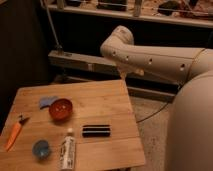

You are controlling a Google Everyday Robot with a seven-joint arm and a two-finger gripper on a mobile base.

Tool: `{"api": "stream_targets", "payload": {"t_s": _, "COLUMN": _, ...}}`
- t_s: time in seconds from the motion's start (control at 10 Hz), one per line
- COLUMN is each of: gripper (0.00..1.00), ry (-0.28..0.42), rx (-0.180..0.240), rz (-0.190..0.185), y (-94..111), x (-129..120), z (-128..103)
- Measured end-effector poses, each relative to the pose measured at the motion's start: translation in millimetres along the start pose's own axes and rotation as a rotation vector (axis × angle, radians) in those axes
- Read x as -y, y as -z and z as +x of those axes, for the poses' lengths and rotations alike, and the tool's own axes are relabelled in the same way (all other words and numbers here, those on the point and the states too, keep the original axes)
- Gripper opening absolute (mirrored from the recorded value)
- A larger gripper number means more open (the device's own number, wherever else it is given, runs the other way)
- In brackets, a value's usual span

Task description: Move the arm in a circular motion

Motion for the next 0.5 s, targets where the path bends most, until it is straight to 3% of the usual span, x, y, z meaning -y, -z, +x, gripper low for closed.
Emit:
{"api": "stream_targets", "payload": {"t_s": 0.2, "gripper": 0.65, "ry": 0.059, "rx": 0.008, "rz": -0.034, "y": 6, "x": -31, "z": 30}}
{"api": "stream_targets", "payload": {"t_s": 0.5, "gripper": 0.65, "ry": 0.212, "rx": 0.074, "rz": -0.149, "y": 46, "x": -116, "z": 71}}
